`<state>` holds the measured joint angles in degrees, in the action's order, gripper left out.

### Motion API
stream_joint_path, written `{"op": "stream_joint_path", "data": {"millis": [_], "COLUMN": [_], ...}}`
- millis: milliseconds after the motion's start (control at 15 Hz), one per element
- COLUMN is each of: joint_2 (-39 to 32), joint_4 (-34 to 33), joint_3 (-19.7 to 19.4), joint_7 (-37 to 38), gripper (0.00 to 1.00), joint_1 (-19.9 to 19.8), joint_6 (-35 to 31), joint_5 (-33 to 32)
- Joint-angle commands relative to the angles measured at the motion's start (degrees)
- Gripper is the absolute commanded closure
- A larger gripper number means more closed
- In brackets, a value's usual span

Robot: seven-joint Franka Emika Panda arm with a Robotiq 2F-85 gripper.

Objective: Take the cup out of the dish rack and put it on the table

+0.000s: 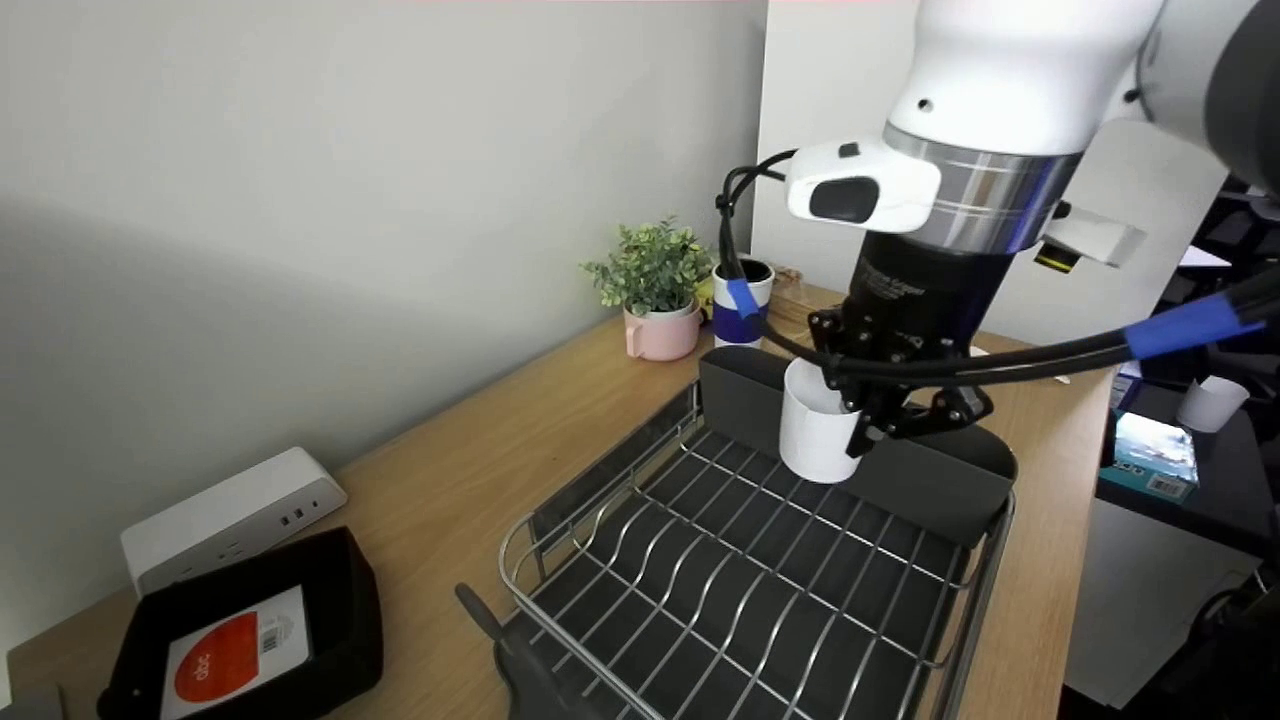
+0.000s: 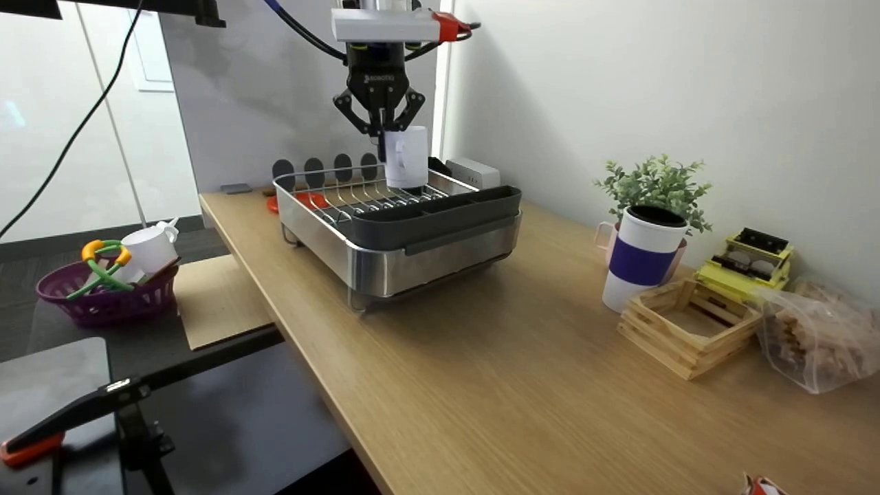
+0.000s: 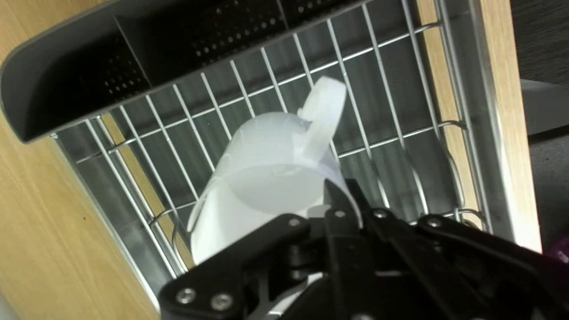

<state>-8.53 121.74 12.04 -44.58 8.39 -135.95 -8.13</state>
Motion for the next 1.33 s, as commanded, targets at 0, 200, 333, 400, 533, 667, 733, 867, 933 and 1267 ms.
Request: {"op": "stream_joint_path", "data": {"millis": [0,200,333,400,533,667,733,867,933,1267], "joint_2": [8.26,5.0,4.45,4.23,3.92,4.41,5.9,9.11,10.67,20.38], "joint_4": [7.33,3.09,3.01,3.01,2.91,3.55,4.62,6.94,7.84,13.14], "joint_3": [-0.63,-0.74,-0.66,-0.65,-0.62,-0.61,-0.44,-0.39,-0.38,-1.96], "joint_7": [-0.69,0.04,0.04,0.04,0.04,0.15,0.31,1.6,2.07,4.11], "gripper": [0.99,0.98,0.98,0.98,0.98,0.99,0.99,0.99,0.99,0.99], "joint_1": [-0.8,0.3,0.36,0.35,0.33,0.41,0.52,0.78,0.93,1.49], "joint_6": [-4.12,-0.94,-0.96,-0.96,-0.97,-1.64,-2.05,-3.25,-3.61,-7.82], "joint_5": [1.48,0.54,0.54,0.54,0.54,-0.22,0.13,-0.36,-0.37,3.5]}}
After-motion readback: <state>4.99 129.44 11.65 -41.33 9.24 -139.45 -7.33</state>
